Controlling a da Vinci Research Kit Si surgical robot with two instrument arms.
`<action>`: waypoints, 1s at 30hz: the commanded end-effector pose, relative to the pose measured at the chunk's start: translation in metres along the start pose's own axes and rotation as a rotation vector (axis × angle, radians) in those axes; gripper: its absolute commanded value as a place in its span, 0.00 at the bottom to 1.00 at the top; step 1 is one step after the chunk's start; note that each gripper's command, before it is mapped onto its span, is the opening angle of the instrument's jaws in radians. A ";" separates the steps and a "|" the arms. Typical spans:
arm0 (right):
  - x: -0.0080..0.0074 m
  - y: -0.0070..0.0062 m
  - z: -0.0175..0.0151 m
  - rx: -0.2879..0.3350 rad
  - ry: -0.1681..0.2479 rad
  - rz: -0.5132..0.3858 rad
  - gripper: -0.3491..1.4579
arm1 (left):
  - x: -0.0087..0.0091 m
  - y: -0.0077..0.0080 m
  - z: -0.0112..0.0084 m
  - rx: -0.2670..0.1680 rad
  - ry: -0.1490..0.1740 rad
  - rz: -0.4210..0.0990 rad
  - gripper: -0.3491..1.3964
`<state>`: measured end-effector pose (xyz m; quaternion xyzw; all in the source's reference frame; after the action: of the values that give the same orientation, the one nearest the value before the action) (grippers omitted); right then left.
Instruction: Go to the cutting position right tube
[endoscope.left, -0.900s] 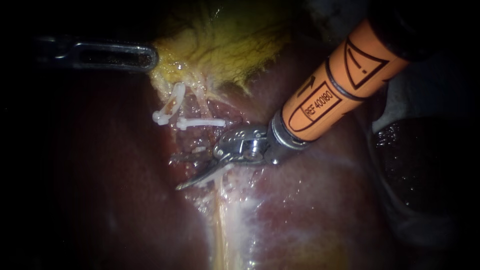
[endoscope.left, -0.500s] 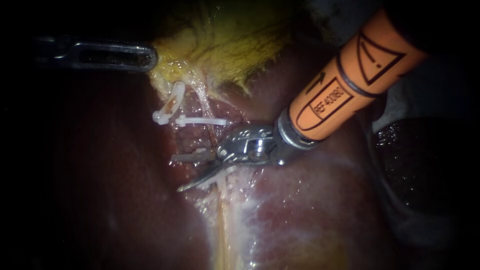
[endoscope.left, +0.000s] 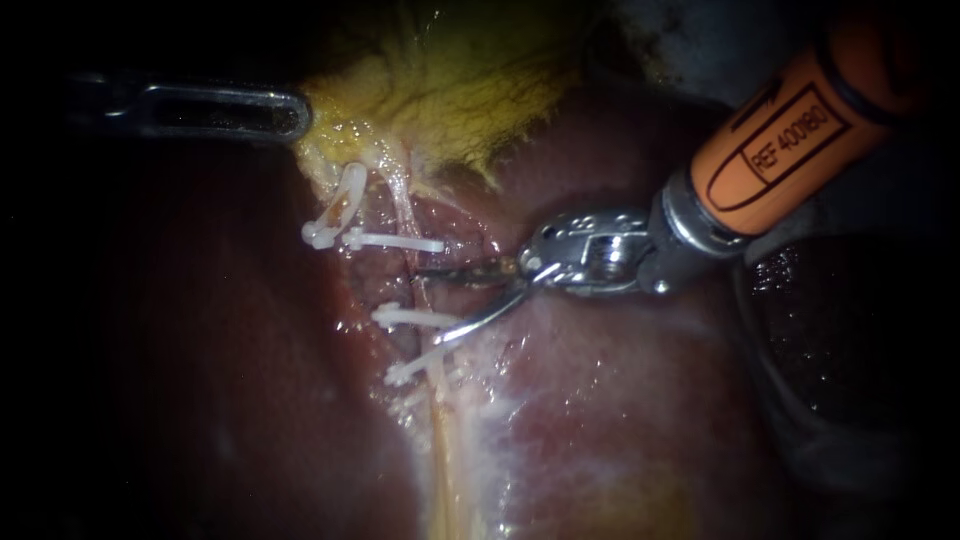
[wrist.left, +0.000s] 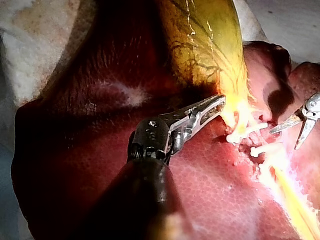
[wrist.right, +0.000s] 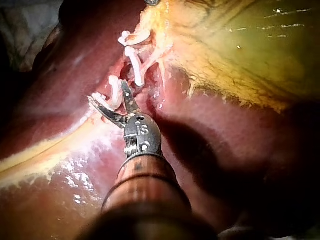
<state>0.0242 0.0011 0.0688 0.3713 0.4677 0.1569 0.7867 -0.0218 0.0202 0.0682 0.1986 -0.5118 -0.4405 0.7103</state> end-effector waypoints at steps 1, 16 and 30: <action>-0.0003 0.0004 0.0000 0.001 -0.002 0.004 0.74 | 0.0000 0.0000 0.0000 0.000 0.000 0.000 0.00; -0.0028 0.0038 0.0039 0.034 0.011 0.054 0.74 | 0.0000 -0.0001 -0.0001 0.000 0.000 0.000 0.00; -0.0020 0.0045 0.0061 0.131 0.114 0.101 0.74 | 0.0000 -0.0001 -0.0001 0.000 0.000 0.000 0.00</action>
<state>0.0289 0.0003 0.0752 0.4384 0.5073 0.1845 0.7186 -0.0217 0.0202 0.0682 0.1988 -0.5120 -0.4403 0.7103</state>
